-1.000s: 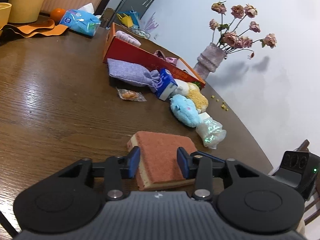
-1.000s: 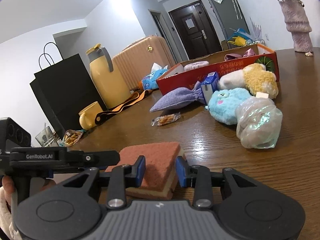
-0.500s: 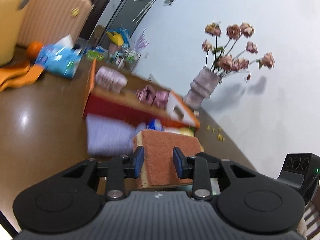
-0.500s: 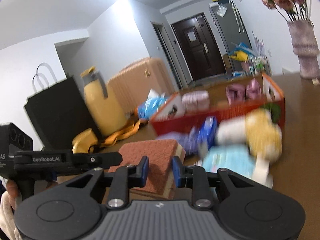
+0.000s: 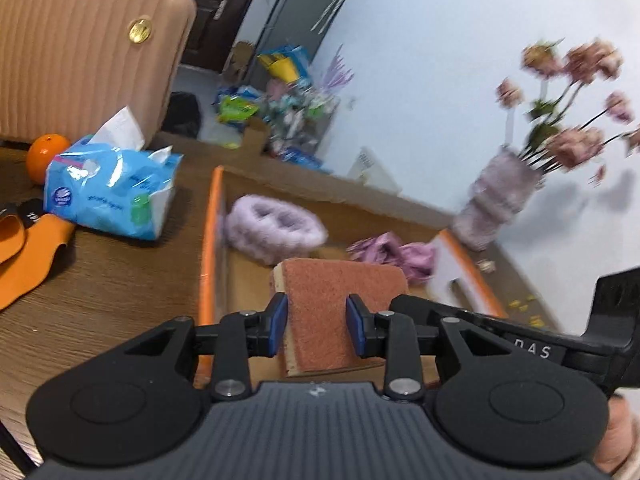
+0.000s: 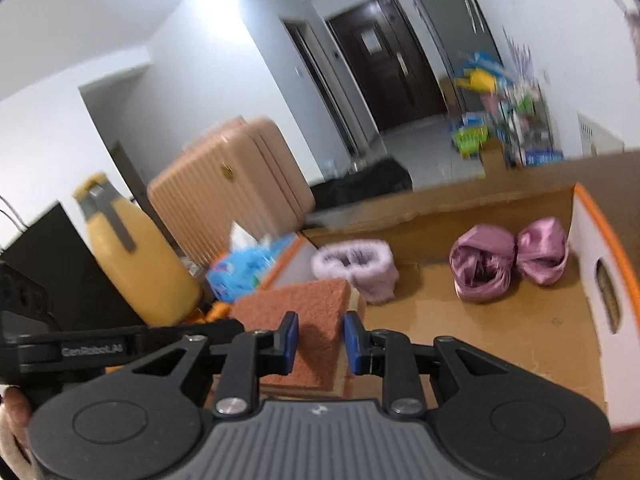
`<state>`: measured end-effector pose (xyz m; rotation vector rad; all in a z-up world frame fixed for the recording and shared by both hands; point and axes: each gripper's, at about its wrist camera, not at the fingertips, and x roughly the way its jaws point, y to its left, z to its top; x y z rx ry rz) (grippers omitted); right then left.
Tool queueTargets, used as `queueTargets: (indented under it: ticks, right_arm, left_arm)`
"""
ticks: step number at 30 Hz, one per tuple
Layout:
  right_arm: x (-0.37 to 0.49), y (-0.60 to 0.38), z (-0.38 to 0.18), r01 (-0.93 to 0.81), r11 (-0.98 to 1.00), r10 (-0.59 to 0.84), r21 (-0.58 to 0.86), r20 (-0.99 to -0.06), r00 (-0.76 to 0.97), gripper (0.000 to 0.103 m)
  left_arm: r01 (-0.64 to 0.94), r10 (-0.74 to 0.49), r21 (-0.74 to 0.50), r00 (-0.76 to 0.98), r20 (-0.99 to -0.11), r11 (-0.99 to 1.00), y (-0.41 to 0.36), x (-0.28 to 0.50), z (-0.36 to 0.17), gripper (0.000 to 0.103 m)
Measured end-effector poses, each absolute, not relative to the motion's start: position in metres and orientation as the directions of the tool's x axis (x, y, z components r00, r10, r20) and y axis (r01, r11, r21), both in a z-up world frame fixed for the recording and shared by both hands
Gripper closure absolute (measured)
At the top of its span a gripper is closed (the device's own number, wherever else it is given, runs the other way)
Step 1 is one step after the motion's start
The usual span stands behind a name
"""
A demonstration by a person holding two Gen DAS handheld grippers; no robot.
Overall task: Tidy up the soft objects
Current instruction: 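Carry the sponge block into the box and open the fingers, then withdraw both open tools up out of the box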
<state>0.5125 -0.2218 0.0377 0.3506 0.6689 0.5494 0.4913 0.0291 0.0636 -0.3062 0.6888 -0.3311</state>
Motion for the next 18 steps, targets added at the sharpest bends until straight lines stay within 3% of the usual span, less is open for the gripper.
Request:
queueTargets:
  ticks: [5,7,10,18]
  right_arm:
    - [0.528,-0.206,0.016,-0.383,0.804,0.591,0.455,-0.542,0.598,0.079]
    - [0.526,-0.201,0.011,-0.393,0.804,0.594,0.447,-0.556,0.582,0.077]
    - [0.521,-0.194,0.011,-0.408,0.807,0.590,0.427,-0.571,0.570,0.077]
    - [0.478,-0.218,0.068,-0.435,0.833,0.553,0.342,-0.494,0.671,0.072]
  left_arm:
    - [0.158,-0.349,-0.343,0.705,-0.617,0.926,0.033,0.500,0.048,0.066]
    - [0.170,-0.354,-0.339,0.707,-0.613,0.925,0.033,0.496,0.050,0.054]
    - [0.185,-0.317,-0.272,0.731,-0.605,0.944,0.026,0.484,0.059,0.049]
    - [0.200,-0.286,-0.213,0.794,-0.537,0.956,0.024,0.444,0.103,0.043]
